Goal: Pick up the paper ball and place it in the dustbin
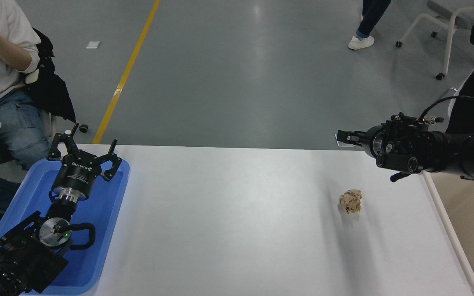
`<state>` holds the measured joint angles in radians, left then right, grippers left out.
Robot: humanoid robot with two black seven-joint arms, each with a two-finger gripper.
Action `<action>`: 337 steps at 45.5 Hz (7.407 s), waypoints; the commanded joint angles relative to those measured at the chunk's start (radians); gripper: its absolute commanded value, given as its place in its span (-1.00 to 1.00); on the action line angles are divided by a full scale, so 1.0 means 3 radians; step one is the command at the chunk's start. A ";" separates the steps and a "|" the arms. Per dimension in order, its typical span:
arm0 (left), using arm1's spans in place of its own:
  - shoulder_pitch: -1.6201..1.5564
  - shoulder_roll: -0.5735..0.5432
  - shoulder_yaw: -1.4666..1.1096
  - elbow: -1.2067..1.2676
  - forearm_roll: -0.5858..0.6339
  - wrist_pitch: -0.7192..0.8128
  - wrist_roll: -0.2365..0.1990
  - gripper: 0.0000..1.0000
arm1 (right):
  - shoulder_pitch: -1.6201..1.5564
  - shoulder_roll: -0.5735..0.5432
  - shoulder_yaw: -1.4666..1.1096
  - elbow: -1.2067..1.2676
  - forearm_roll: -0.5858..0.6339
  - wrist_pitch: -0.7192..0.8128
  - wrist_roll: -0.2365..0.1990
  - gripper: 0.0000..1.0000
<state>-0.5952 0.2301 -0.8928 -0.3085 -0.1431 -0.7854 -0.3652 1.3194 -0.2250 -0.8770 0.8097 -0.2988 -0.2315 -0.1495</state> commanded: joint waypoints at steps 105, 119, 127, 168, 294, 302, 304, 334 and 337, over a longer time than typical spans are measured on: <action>0.0000 0.0000 0.0000 -0.0005 0.0001 0.0000 0.0005 1.00 | -0.0165 -0.0518 -0.0057 0.0644 -0.0568 -0.0323 0.0100 -1.00; 0.0000 0.0000 0.0000 0.0001 0.0001 0.0000 0.0005 1.00 | 0.1430 -0.1085 -0.0590 0.1770 -0.0604 0.0637 0.0089 -1.00; 0.0000 0.0000 0.0000 0.0001 0.0001 0.0000 0.0000 1.00 | 0.2085 -0.1295 -0.0584 0.1852 -0.0569 0.1528 0.0074 -1.00; 0.0000 0.0000 0.0000 0.0001 0.0001 0.0000 0.0000 1.00 | 0.3226 -0.1638 -0.0697 0.1857 -0.0579 0.2566 0.0064 -1.00; 0.0000 0.0000 0.0000 0.0001 0.0001 0.0000 0.0000 1.00 | -0.2159 -0.0651 0.0607 -0.2213 0.0674 0.0045 -0.0049 1.00; 0.0000 0.0000 0.0000 0.0001 0.0001 0.0000 0.0000 1.00 | -0.1913 -0.0656 0.0781 -0.2091 0.0674 0.0056 -0.0049 1.00; 0.0000 0.0000 0.0000 0.0001 0.0001 0.0000 0.0000 1.00 | -0.1882 -0.0661 0.0832 -0.2065 0.0674 0.0056 -0.0049 1.00; 0.0000 0.0000 0.0000 0.0001 -0.0004 0.0000 0.0000 1.00 | -0.0808 -0.0758 0.3761 -0.1764 0.0628 0.0102 -0.0003 1.00; 0.0000 0.0000 -0.0005 0.0001 -0.0004 0.0000 0.0000 1.00 | -0.0839 -0.0764 0.4190 -0.1677 0.0628 0.0107 -0.0003 1.00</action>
<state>-0.5952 0.2301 -0.8936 -0.3083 -0.1439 -0.7854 -0.3651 1.0341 -0.4540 -0.0347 0.2377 -0.1075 -0.2043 -0.1513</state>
